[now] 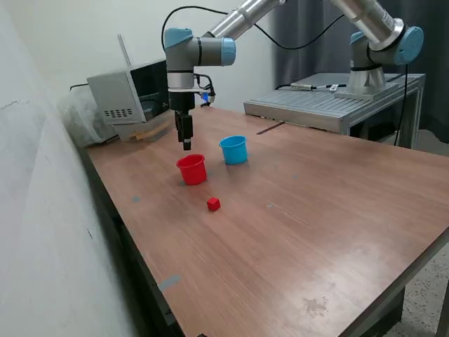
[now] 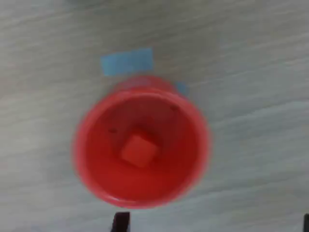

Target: Place red objects in the red bin, and blue objects in the blue bin.

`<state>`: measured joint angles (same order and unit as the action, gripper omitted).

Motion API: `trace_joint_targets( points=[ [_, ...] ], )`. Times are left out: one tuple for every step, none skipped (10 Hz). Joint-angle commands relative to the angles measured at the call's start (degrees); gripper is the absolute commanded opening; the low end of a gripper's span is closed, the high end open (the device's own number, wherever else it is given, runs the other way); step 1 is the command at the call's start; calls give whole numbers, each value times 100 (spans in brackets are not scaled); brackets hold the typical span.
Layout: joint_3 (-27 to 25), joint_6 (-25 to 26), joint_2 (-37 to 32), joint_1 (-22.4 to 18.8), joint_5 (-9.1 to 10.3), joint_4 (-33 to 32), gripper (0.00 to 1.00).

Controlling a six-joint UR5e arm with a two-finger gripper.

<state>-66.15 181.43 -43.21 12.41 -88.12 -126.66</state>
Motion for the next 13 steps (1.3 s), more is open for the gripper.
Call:
trace_joint_targets(
  points=[
    [111, 7, -21, -492, 32, 167, 100],
    [111, 7, -30, -651, 58, 185, 100],
    [137, -2, -47, -713, 67, 186, 100],
    [216, -124, -39, -766, 85, 186, 100],
    [382, -430, 31, -793, 372, 186, 100],
    [549, -502, 188, -793, 505, 186, 100],
    [724, -555, 451, -802, 515, 186, 100],
    [752, -704, 636, -845, 524, 186, 100],
    [822, -853, 829, -872, 533, 186, 100],
    [979, -933, 1075, -881, 524, 186, 100],
    [1051, -951, 1199, -881, 524, 186, 100],
    [1060, -960, 1253, -881, 524, 177, 100],
    [1086, -1056, 1314, -881, 524, 185, 100]
  ],
)
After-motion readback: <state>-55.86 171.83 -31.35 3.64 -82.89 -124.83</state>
